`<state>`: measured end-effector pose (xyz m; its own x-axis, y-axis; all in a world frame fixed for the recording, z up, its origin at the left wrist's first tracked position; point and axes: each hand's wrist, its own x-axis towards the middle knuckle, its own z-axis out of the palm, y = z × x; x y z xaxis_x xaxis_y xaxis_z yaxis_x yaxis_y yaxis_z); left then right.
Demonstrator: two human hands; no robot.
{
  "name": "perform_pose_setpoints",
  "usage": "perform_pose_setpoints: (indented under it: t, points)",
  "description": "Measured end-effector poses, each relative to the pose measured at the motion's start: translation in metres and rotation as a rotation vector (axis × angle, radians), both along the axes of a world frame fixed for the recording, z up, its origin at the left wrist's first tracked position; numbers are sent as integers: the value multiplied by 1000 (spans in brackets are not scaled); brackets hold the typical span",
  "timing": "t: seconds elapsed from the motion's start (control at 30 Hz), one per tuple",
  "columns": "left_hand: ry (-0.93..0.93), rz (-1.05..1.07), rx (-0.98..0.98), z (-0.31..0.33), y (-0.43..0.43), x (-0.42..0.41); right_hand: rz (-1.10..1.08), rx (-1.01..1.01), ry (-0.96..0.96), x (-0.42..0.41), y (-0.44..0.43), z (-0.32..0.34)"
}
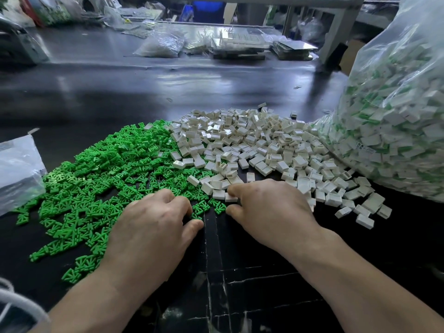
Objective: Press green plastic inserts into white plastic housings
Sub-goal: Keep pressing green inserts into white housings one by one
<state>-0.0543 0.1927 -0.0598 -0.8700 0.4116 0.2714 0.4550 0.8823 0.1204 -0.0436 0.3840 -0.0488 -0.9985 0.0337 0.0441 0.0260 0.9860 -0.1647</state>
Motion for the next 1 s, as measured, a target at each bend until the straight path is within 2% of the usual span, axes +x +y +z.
perform_pose_setpoints:
  t: [0.33,0.4,0.57,0.7,0.83,0.9,0.93,1.0]
  points:
    - [-3,-40,59,5,2,4,4,-10,-27,-3,0,0]
    - [-70,-42,143,8,0,5,7,-27,-29,-1,1,0]
    - [-211,-32,522,10,-2,6,20,-48,-121,3,5,6]
    - [-185,-52,544,10,-1,6,21,-10,-135,3,4,7]
    - [-212,-55,687,8,0,5,56,25,-34,6,3,5]
    - [-242,-64,760,7,-1,4,78,-67,1,9,7,7]
    - [-271,-68,805,6,-1,4,78,-196,4,10,8,10]
    - [-378,-81,954,6,0,2,47,-659,-55,13,9,16]
